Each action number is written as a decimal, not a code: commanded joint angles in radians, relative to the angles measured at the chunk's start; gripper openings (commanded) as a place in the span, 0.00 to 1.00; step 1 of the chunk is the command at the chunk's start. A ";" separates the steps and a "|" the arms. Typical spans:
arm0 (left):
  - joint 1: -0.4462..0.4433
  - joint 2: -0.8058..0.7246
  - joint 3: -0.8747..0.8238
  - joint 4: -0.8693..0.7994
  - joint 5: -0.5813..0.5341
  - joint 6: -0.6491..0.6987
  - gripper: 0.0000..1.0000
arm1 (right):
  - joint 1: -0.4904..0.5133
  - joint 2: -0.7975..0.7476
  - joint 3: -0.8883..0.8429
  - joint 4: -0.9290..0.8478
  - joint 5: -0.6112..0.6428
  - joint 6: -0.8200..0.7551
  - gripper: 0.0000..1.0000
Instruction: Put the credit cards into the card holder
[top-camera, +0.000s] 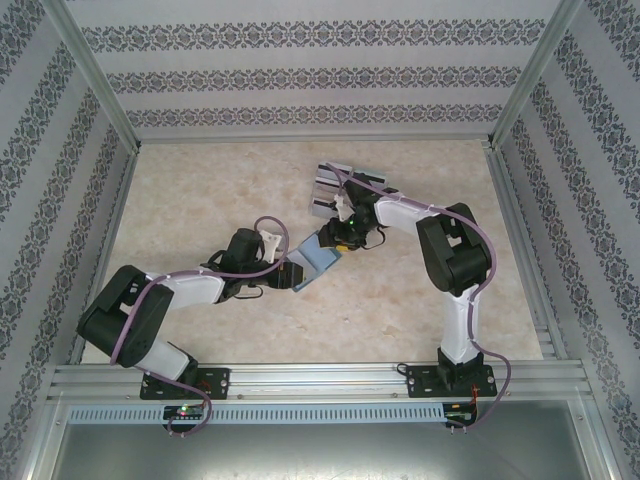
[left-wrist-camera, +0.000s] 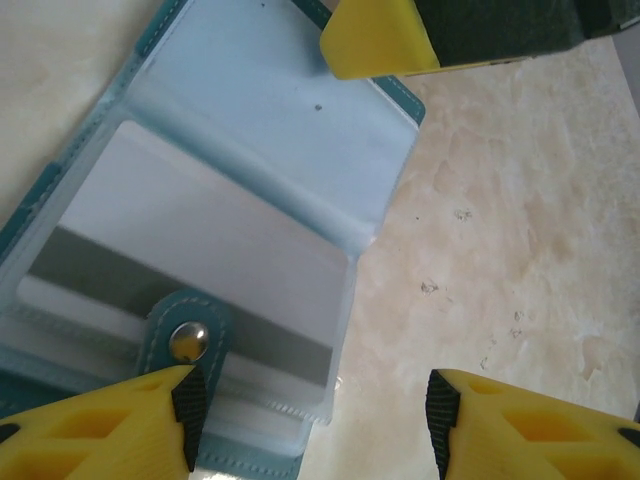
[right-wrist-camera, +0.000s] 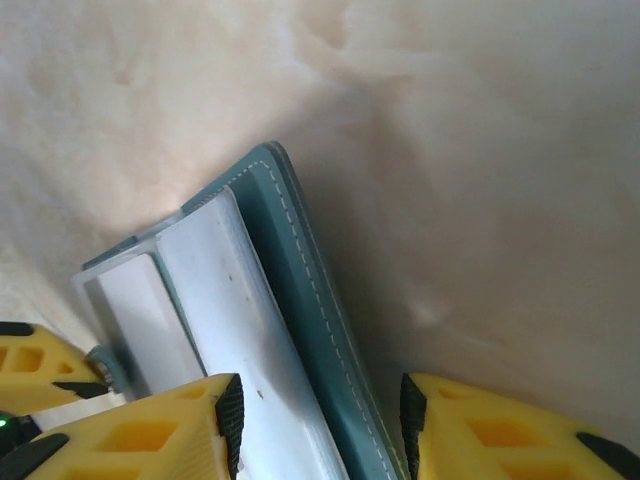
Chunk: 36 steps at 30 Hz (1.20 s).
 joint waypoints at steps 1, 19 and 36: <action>0.016 -0.005 0.004 0.055 0.000 -0.033 0.62 | 0.008 -0.013 0.008 0.019 -0.053 0.014 0.48; 0.046 -0.202 0.143 -0.460 -0.293 0.072 0.71 | 0.115 -0.098 0.066 0.019 -0.127 0.062 0.48; -0.041 0.062 0.493 -0.997 -0.343 0.155 0.55 | 0.119 -0.092 0.065 0.013 -0.115 0.054 0.48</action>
